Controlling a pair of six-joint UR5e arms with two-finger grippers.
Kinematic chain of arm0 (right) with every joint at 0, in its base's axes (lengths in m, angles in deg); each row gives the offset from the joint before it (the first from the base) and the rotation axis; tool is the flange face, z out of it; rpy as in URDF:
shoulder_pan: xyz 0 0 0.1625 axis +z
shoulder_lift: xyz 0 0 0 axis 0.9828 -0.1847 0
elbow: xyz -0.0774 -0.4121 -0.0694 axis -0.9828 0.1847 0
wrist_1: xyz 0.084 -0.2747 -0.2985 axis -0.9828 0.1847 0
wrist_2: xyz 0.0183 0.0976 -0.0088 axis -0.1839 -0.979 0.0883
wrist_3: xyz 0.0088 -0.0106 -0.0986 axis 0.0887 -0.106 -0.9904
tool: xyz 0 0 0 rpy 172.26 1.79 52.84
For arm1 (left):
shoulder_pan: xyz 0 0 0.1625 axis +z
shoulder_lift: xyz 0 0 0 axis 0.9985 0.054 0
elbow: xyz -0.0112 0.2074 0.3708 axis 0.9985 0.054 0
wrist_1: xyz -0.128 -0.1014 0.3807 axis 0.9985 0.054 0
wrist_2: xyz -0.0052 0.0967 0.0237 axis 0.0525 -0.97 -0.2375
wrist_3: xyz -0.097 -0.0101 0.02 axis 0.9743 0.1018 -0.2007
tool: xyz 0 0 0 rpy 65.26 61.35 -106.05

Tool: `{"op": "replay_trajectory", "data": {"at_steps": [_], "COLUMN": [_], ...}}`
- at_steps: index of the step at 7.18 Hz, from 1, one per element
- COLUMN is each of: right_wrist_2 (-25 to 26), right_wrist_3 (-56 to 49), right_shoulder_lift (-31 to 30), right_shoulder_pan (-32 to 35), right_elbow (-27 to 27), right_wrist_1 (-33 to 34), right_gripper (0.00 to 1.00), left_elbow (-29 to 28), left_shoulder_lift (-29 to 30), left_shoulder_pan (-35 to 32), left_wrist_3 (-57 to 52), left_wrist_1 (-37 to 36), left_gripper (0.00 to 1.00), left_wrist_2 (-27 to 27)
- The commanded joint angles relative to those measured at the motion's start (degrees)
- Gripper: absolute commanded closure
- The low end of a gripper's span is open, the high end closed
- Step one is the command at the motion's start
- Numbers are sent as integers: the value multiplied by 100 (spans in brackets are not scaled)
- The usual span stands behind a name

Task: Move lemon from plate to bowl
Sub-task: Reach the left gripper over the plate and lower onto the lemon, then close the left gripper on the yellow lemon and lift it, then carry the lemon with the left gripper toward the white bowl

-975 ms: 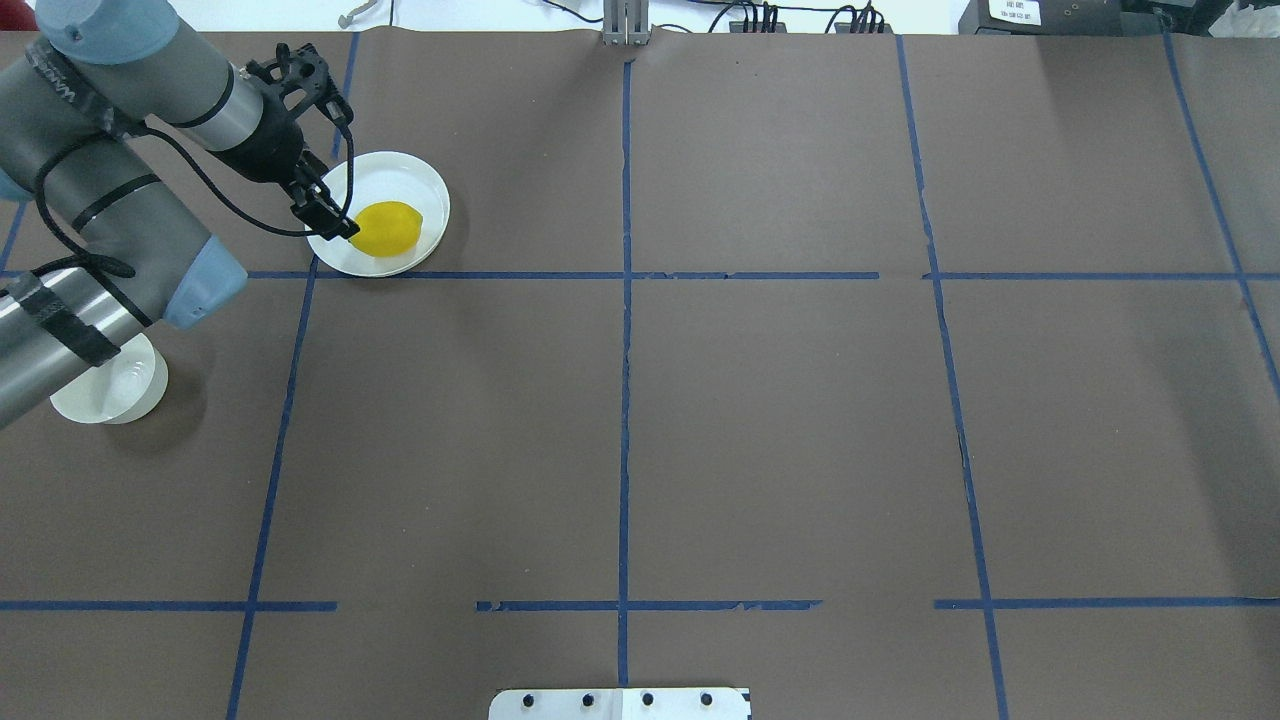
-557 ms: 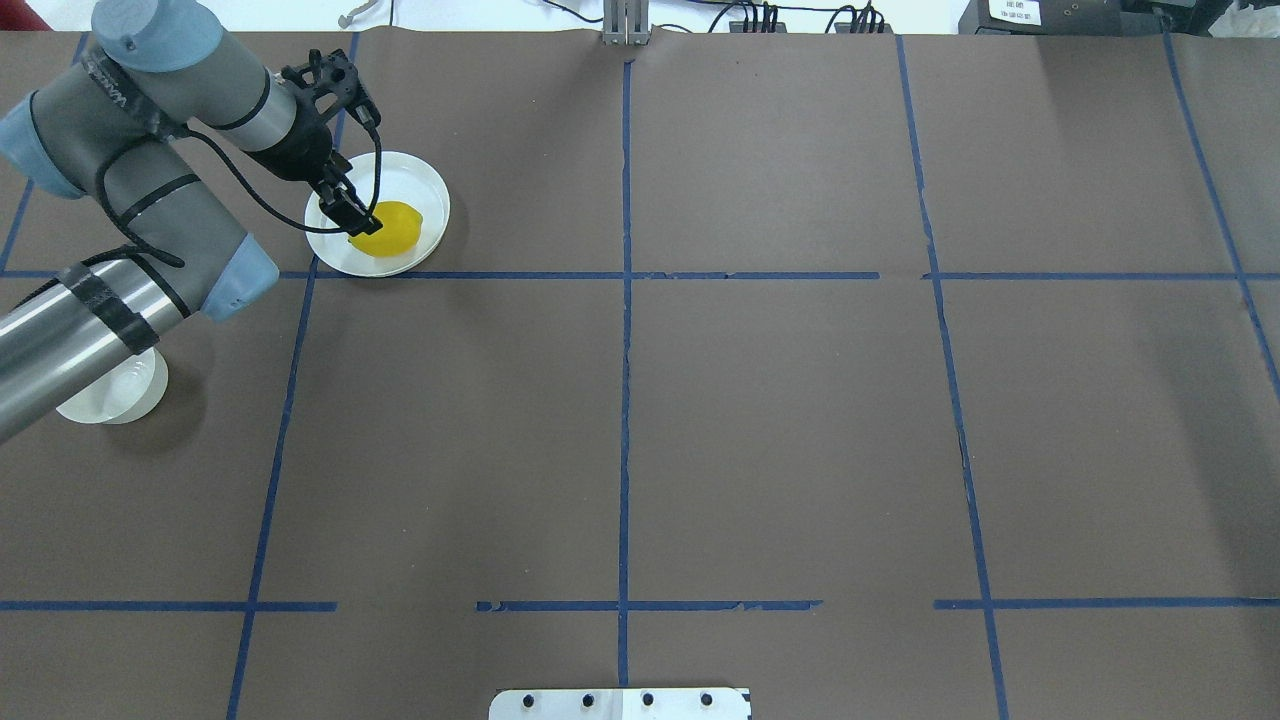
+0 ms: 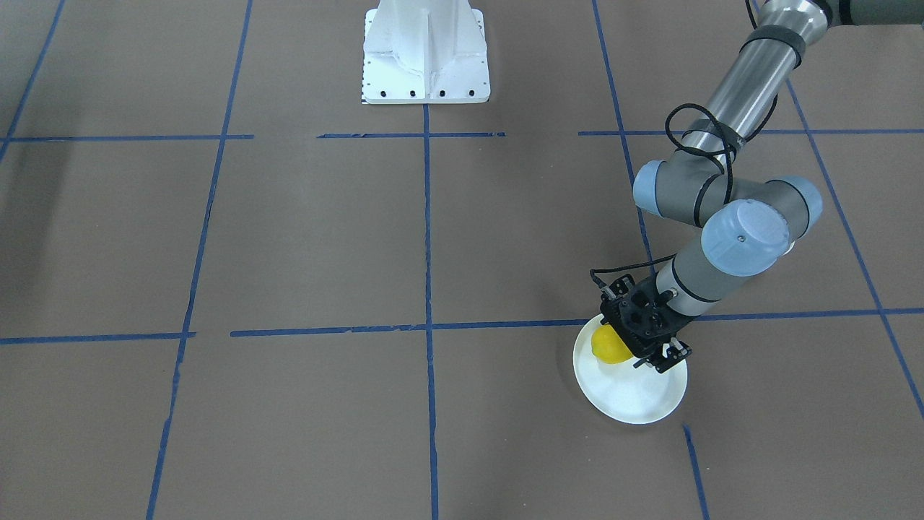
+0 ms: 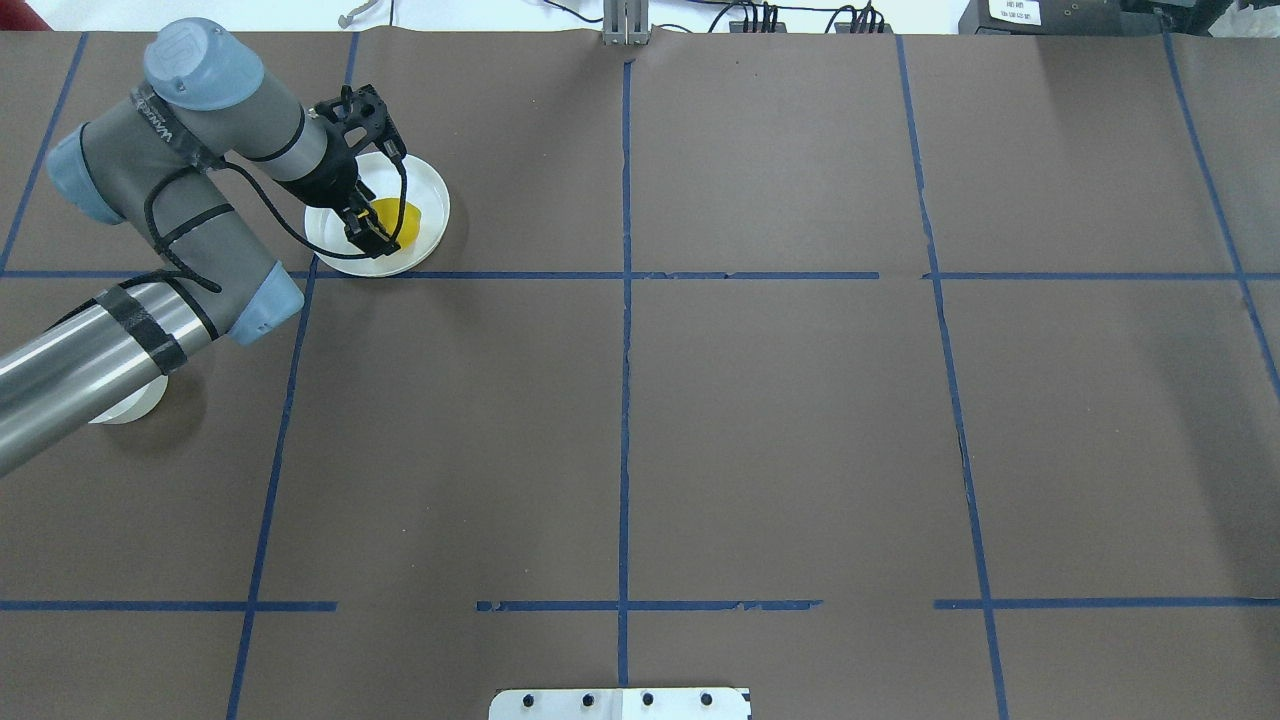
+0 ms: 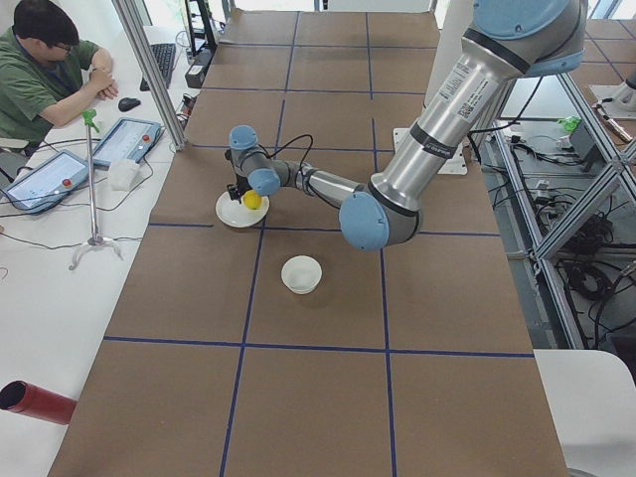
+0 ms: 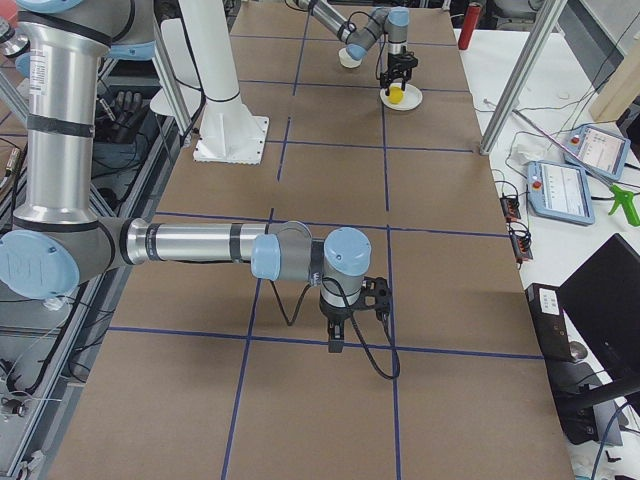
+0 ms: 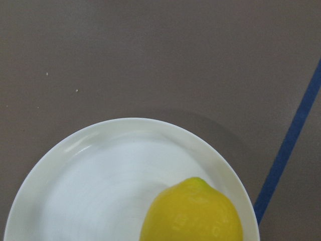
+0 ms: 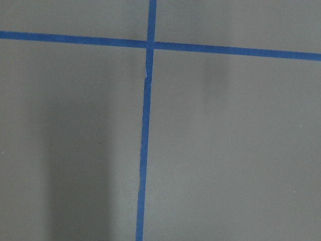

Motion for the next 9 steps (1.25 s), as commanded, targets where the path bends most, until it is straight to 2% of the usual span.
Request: {"op": "replay_trajectory", "data": {"at_steps": [1,2,3,4,6,7,9], "right_wrist_2": [0,0,0,0,0,0,0], "right_wrist_3": [0,0,0,0,0,0,0], "right_shoulder_lift": [-1,-1,-1,-1,-1,-1,-1], "right_shoulder_pan": [0,0,0,0,0,0,0], "right_elbow": [0,0,0,0,0,0,0], "right_wrist_1": [0,0,0,0,0,0,0], "right_gripper": [0,0,0,0,0,0,0], "left_elbow": [-3,14,75,259,610,986,1742], "left_shoulder_lift": [23,23,58,76,24,-116,-493], "left_shoulder_pan": [19,10,-77,-365,-701,-806,-877], "left_wrist_3": [217,243,252,591,2029,3045,4376], "left_wrist_1": [-70,-227,-498,-805,-1245,-1683,-2552], "left_gripper": [58,83,89,89,100,100,100], "left_wrist_2": [25,43,52,52,174,288,298]}}
